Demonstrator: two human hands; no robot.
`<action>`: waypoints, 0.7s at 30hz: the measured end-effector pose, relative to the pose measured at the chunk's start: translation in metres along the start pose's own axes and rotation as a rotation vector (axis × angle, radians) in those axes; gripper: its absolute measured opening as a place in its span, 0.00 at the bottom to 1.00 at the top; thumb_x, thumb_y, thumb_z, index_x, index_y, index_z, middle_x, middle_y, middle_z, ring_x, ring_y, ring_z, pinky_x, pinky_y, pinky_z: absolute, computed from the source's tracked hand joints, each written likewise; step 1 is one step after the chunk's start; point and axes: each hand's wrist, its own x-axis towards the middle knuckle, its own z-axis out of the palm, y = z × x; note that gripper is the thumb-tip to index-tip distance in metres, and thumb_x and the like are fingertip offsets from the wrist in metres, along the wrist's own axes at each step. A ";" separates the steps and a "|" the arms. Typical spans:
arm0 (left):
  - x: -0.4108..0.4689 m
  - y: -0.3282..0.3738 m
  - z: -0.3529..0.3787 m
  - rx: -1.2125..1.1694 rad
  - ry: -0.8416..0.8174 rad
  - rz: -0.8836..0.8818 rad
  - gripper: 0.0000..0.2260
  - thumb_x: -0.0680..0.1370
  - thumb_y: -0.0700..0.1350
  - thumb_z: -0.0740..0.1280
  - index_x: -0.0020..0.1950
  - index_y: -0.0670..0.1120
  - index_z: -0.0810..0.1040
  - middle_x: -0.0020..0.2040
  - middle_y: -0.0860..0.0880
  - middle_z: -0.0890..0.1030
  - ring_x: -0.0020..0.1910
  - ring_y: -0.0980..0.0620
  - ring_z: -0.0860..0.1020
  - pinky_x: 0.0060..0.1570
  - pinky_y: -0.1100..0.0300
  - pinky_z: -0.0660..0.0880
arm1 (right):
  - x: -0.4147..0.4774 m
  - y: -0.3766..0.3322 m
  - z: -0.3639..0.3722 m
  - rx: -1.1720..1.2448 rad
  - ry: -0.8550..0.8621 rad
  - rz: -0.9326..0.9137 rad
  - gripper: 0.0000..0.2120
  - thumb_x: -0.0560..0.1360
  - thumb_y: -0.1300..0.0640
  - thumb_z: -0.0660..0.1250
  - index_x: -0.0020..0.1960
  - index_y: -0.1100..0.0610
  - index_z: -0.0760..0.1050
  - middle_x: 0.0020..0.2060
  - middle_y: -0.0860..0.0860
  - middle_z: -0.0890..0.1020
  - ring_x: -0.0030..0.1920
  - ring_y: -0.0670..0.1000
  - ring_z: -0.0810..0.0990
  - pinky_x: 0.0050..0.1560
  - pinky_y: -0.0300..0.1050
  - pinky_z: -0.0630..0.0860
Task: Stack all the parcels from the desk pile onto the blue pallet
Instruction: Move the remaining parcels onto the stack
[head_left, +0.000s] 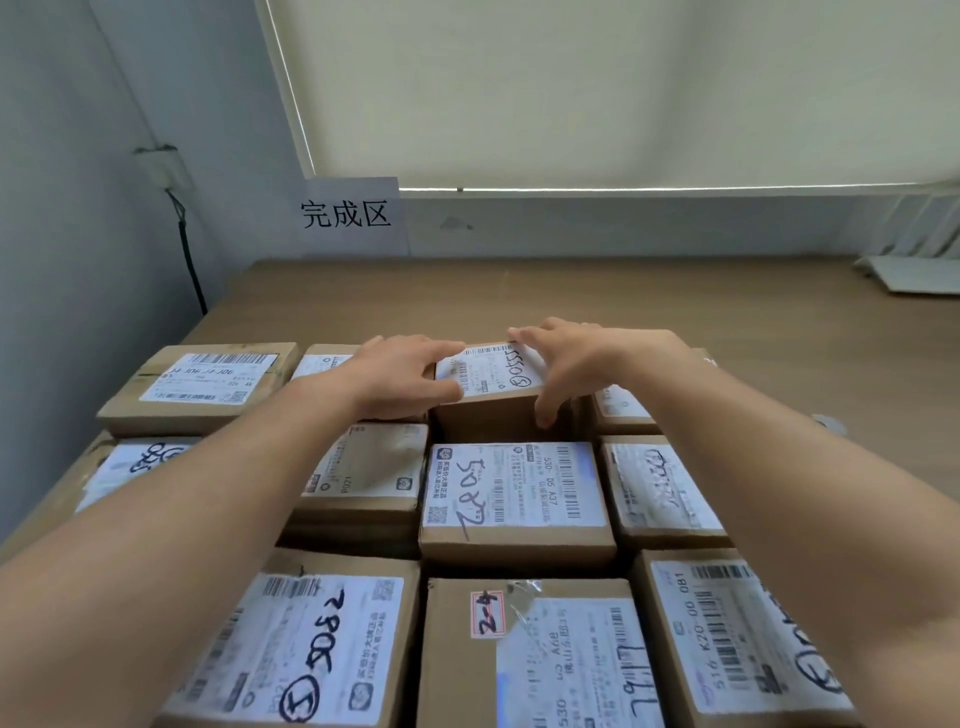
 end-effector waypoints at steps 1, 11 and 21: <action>-0.003 0.001 -0.001 -0.009 0.001 0.005 0.35 0.67 0.60 0.54 0.75 0.56 0.60 0.68 0.50 0.71 0.66 0.50 0.68 0.67 0.49 0.61 | -0.004 0.000 0.000 0.012 -0.009 -0.003 0.55 0.60 0.43 0.77 0.76 0.43 0.47 0.71 0.49 0.61 0.70 0.58 0.61 0.67 0.57 0.65; 0.012 -0.009 0.005 0.010 0.106 -0.070 0.25 0.80 0.59 0.53 0.75 0.52 0.60 0.74 0.49 0.64 0.73 0.48 0.61 0.71 0.49 0.58 | -0.023 0.018 -0.004 0.091 0.117 0.162 0.33 0.74 0.32 0.55 0.74 0.45 0.58 0.74 0.51 0.61 0.74 0.56 0.58 0.72 0.62 0.50; 0.020 -0.009 0.015 0.148 0.037 -0.147 0.23 0.80 0.61 0.50 0.73 0.54 0.63 0.71 0.45 0.67 0.69 0.45 0.65 0.66 0.49 0.61 | -0.030 0.022 0.014 0.065 0.060 0.284 0.27 0.79 0.38 0.47 0.74 0.49 0.61 0.72 0.55 0.63 0.72 0.58 0.57 0.68 0.62 0.53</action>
